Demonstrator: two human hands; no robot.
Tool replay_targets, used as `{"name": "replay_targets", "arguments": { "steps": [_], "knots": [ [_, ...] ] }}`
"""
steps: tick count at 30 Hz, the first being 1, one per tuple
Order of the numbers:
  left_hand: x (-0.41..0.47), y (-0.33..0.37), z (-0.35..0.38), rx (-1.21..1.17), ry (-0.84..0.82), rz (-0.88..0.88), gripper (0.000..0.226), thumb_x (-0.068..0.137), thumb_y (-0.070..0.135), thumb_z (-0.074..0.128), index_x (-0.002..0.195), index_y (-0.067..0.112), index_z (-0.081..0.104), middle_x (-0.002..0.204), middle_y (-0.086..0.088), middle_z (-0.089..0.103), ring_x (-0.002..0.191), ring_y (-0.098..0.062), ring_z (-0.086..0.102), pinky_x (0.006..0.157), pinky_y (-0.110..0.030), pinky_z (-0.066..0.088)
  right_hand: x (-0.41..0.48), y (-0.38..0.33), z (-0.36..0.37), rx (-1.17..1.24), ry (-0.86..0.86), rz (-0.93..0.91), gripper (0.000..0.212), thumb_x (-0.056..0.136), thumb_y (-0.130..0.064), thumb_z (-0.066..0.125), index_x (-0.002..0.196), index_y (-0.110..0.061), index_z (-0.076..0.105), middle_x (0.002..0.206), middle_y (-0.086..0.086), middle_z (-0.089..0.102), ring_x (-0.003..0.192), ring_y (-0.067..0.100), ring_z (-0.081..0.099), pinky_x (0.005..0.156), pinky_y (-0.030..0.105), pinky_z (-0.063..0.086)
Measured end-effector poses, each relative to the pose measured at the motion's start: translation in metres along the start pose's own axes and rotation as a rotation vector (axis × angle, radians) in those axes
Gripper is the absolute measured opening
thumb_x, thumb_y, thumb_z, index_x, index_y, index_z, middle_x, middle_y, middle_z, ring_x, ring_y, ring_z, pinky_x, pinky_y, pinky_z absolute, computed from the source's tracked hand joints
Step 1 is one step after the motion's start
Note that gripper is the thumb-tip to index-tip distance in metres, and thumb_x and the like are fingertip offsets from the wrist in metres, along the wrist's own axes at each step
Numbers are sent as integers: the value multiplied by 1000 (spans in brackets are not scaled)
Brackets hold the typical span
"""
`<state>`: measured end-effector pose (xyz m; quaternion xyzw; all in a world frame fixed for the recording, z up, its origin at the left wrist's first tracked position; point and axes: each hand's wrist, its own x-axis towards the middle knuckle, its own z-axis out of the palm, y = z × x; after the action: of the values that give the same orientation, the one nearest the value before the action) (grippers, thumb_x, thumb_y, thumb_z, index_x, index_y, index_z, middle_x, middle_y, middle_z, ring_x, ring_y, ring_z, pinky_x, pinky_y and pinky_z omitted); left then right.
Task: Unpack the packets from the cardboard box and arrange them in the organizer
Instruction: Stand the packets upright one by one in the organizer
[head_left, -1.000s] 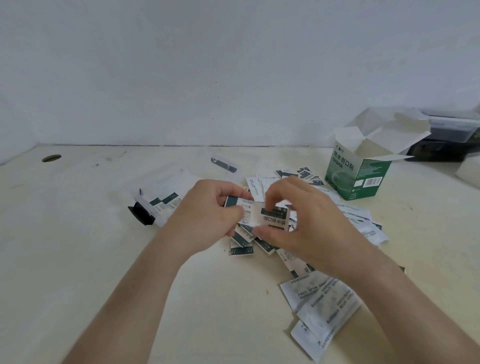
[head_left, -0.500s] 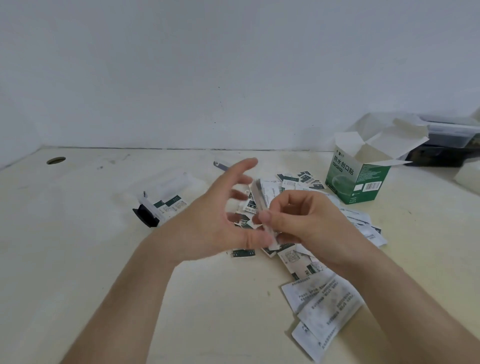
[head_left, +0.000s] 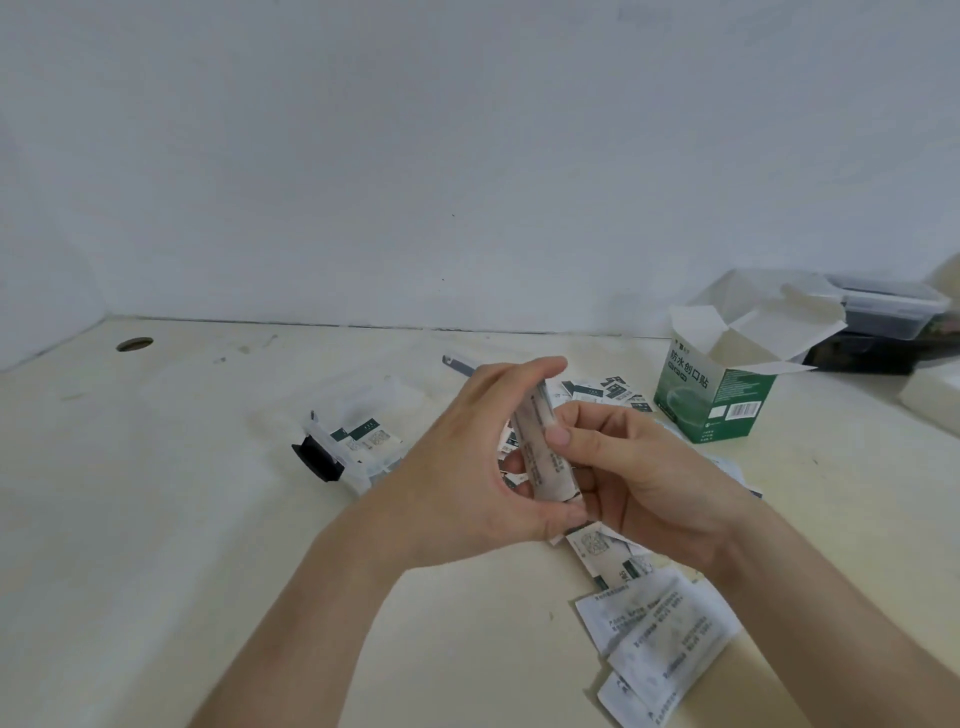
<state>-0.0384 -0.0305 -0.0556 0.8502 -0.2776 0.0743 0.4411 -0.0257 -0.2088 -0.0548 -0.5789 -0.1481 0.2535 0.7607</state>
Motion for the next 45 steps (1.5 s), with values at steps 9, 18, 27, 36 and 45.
{"name": "replay_targets", "arguments": {
  "steps": [9, 18, 27, 36, 45],
  "knots": [
    [-13, -9, -98, 470, 328, -295, 27, 86, 17, 55, 83, 41, 68, 62, 24, 61, 57, -8, 54, 55, -15, 38, 38, -62, 41, -442, 105, -128, 25, 69, -21, 78, 83, -9, 62, 92, 18, 75, 83, 30, 72, 72, 33, 57],
    [-39, -51, -122, 647, -115, -405, 39, 75, 13, 52, 103, 39, 63, 112, 23, 55, 96, 4, 50, 85, -23, 43, 128, -56, 84, -1274, 36, 29, 22, 76, -28, 80, 81, -13, 64, 70, 1, 68, 55, 13, 64, 64, 29, 57],
    [-32, -63, -111, 923, -199, -327, 36, 78, 18, 46, 108, 34, 61, 105, 8, 59, 93, -20, 58, 75, -30, 47, 171, -10, 93, -1607, -16, 199, 38, 74, -28, 79, 98, -1, 70, 84, 10, 71, 64, 20, 59, 62, 28, 49],
    [-27, -63, -111, 895, -266, -397, 32, 78, 19, 48, 102, 34, 63, 97, 5, 63, 85, -21, 60, 72, -31, 50, 177, 0, 95, -1643, -24, 231, 34, 77, -32, 77, 97, -5, 69, 78, 3, 64, 67, 21, 58, 54, 22, 42],
    [-21, -63, -110, 849, -260, -434, 35, 83, 22, 52, 112, 37, 65, 114, 5, 63, 98, -21, 60, 76, -26, 47, 178, -3, 94, -1596, -44, 227, 30, 89, -18, 66, 109, 4, 65, 101, 16, 71, 72, 22, 62, 79, 38, 57]
  ]
}}
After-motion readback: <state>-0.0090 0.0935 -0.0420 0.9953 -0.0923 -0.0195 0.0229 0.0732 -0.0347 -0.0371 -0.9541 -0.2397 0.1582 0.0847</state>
